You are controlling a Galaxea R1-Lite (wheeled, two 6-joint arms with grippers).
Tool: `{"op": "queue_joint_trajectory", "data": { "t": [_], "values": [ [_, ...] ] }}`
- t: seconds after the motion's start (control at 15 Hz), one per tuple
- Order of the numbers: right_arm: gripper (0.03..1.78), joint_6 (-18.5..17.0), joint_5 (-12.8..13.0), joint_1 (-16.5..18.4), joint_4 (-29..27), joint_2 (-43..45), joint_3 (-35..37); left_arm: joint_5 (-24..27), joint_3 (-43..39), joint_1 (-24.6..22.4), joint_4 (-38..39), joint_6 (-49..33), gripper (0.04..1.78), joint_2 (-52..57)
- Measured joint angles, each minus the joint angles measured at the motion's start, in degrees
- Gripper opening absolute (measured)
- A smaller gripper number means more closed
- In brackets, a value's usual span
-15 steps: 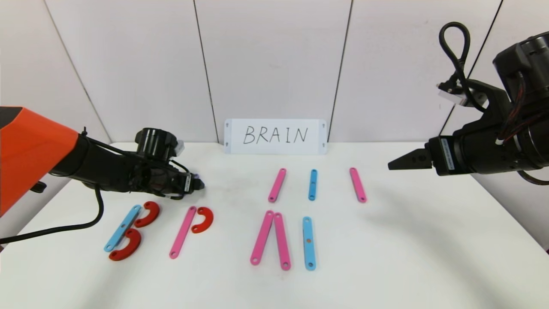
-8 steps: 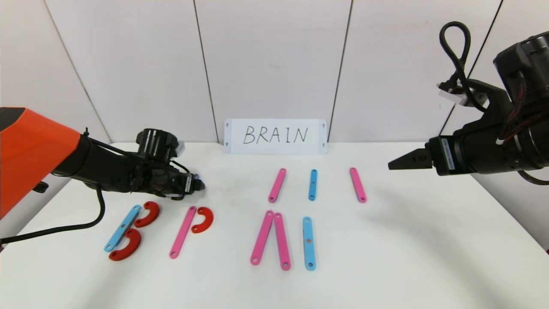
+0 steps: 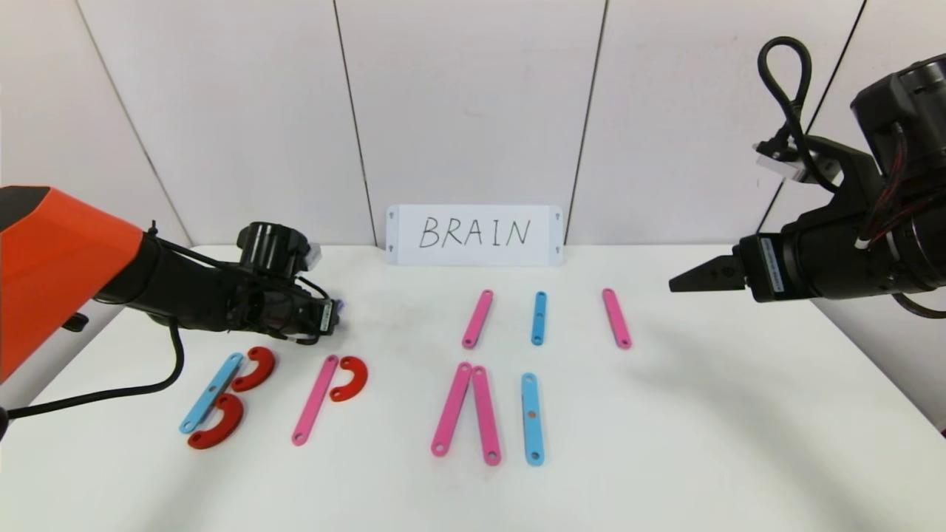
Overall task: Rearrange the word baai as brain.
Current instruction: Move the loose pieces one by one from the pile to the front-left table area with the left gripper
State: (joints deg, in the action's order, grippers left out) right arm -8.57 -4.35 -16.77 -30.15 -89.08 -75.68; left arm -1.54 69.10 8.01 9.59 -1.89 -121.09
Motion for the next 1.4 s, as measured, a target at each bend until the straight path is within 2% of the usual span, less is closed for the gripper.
{"op": "queue_joint_trajectory", "data": {
  "t": [0.13,0.27,1.0,1.2,1.4],
  "values": [
    [1.73,0.0,0.55,-0.15,-0.02,0.21,0.0,-0.02,-0.07,0.09,0.0,0.0,0.43,-0.02],
    [1.73,-0.07,1.38,-0.43,-0.06,0.41,0.07,0.02,-0.09,0.26,0.07,0.0,0.28,-0.07],
    [1.73,-0.07,1.41,-0.72,-0.06,0.46,0.1,-0.37,-0.02,0.98,1.97,-1.69,0.27,1.6],
    [1.73,-0.07,1.41,-1.0,-0.09,0.33,0.1,-0.55,-0.74,1.9,0.33,-4.23,0.27,5.38],
    [1.73,-0.02,1.51,-1.74,-0.06,0.38,0.33,-0.74,-1.34,3.54,-4.69,-7.42,0.27,10.53]
  ]
}}
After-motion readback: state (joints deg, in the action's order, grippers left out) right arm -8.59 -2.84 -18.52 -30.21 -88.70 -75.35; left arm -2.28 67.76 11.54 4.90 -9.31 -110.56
